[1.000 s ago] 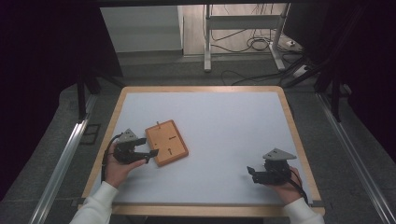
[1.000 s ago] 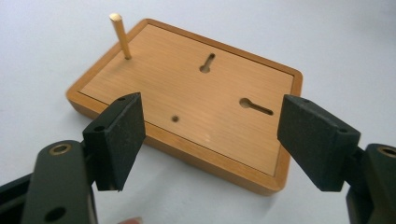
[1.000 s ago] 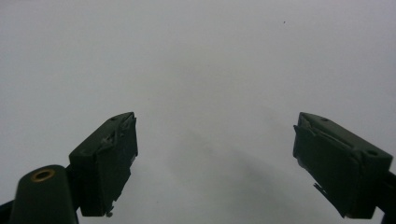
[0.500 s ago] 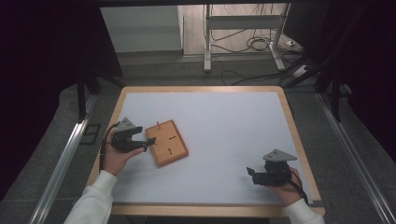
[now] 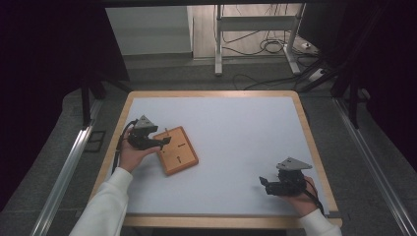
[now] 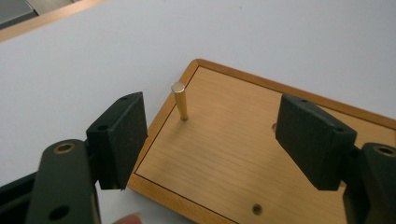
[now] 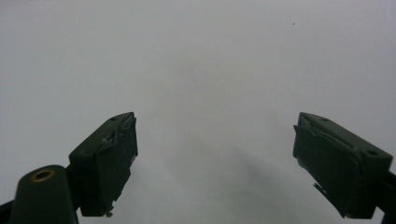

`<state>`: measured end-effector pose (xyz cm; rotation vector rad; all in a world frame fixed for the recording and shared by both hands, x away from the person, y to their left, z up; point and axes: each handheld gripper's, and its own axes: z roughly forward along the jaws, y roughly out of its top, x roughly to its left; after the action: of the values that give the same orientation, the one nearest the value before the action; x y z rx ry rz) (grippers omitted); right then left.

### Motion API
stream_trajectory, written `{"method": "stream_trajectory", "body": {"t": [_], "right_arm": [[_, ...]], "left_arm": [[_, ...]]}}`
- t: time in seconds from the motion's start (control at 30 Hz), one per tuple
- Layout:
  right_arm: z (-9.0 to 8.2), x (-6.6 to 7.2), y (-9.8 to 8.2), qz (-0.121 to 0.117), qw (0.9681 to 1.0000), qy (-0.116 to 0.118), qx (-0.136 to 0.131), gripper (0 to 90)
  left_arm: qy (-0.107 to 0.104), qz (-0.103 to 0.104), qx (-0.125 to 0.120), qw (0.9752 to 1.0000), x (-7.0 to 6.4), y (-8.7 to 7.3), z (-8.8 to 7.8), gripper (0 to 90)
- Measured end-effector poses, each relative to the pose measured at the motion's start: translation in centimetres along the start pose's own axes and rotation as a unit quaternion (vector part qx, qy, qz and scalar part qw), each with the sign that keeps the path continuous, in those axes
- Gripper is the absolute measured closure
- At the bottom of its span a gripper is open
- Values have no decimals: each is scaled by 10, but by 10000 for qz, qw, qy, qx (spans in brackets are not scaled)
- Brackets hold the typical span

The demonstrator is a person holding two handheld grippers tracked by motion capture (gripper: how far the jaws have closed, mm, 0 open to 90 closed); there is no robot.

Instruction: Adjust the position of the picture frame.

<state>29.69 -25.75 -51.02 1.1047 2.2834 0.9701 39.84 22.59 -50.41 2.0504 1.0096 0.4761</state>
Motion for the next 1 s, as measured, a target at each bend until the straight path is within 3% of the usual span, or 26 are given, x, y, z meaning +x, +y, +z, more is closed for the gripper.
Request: {"method": "stream_trajectory", "body": {"t": [0.4, 0.47, 0.67, 1.0], "right_arm": [[2, 2, 1, -18, 10000, -20, 28, 135], [3, 1, 1, 10, 10000, -24, 58, 135], [4, 0, -1, 24, 10000, -34, 89, 135], [6, 0, -4, 31, 9998, -75, 170, 135]], "left_arm": [[181, -77, 50, 9998, 7, -1, 26, 358], [168, -101, 32, 9998, 11, -3, 29, 408], [31, -155, -3, 9999, 19, -6, 32, 450], [-154, -70, 49, 9998, 19, 1, 39, 564]]}}
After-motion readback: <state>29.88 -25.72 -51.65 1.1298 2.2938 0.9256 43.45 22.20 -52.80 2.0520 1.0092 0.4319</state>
